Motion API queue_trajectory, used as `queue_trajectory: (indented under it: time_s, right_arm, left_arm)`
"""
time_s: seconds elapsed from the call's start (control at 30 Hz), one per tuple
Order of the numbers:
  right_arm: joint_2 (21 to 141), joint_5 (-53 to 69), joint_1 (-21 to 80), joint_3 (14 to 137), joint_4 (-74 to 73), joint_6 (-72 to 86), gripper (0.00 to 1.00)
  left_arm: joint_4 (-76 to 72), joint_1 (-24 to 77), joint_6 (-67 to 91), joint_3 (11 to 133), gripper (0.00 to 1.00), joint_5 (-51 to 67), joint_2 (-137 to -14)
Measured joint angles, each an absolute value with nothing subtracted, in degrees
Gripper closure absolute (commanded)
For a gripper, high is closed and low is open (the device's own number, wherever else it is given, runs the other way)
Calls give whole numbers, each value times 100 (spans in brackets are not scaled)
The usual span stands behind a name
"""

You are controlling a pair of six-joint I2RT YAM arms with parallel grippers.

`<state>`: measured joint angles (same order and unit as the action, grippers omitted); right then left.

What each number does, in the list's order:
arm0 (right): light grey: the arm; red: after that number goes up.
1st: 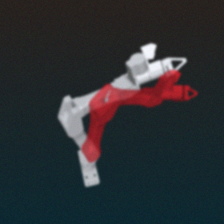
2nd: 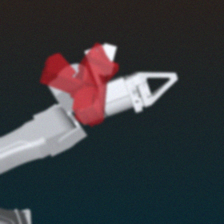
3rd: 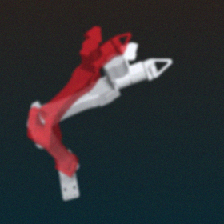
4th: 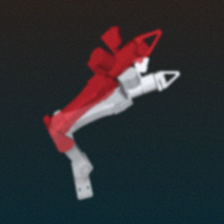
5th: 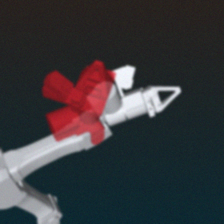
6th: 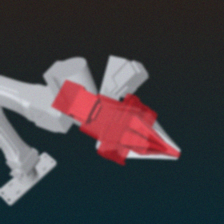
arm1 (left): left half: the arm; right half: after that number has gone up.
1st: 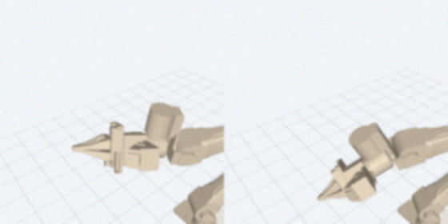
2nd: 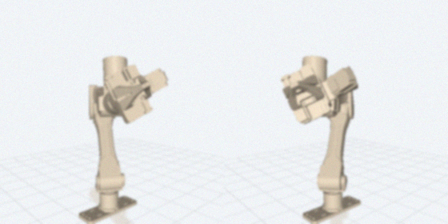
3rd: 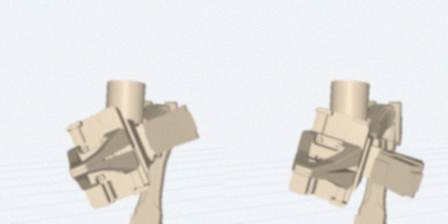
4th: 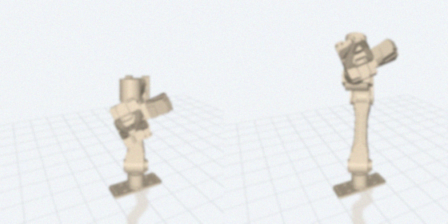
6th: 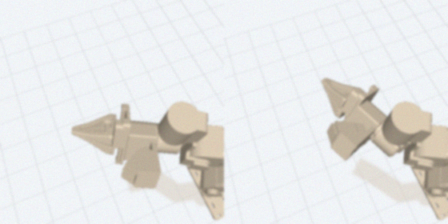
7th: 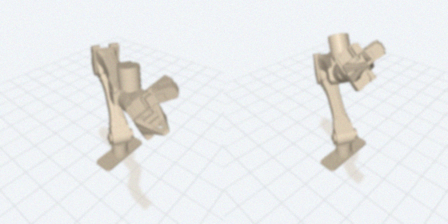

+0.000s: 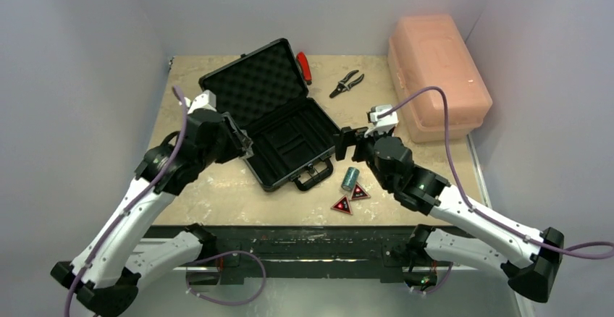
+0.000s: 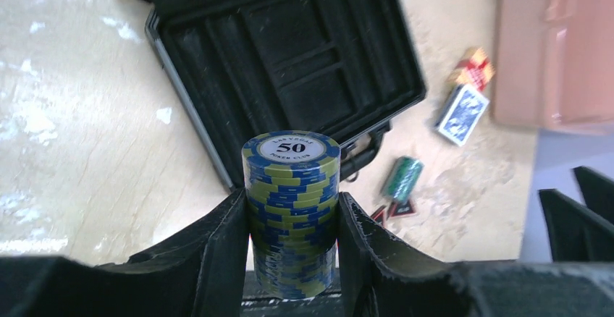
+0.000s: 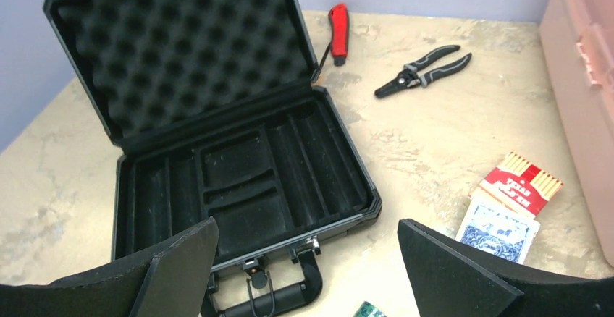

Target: Pack up texas hold em set

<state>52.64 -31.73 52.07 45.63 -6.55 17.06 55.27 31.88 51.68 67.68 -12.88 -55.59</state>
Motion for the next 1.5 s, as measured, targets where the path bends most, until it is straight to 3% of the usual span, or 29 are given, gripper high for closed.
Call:
queue_trajectory:
  time_s: [0.23,0.6,1.5]
  right_arm:
    - [4825,-3697,5207,4539,-989,2187,1]
    - [4191,-3994,5207,4034,-1179,2893,1]
    - [4477,-3760,5207,4034,-1649,2926,1]
  left_arm:
    - [5415,3188,5133,6864,100,-1828,-5013]
    - [6010,3188,5395,7269,100,-2112,-6941]
    - [5275,2775,5800,7319,100,-2255,-9378]
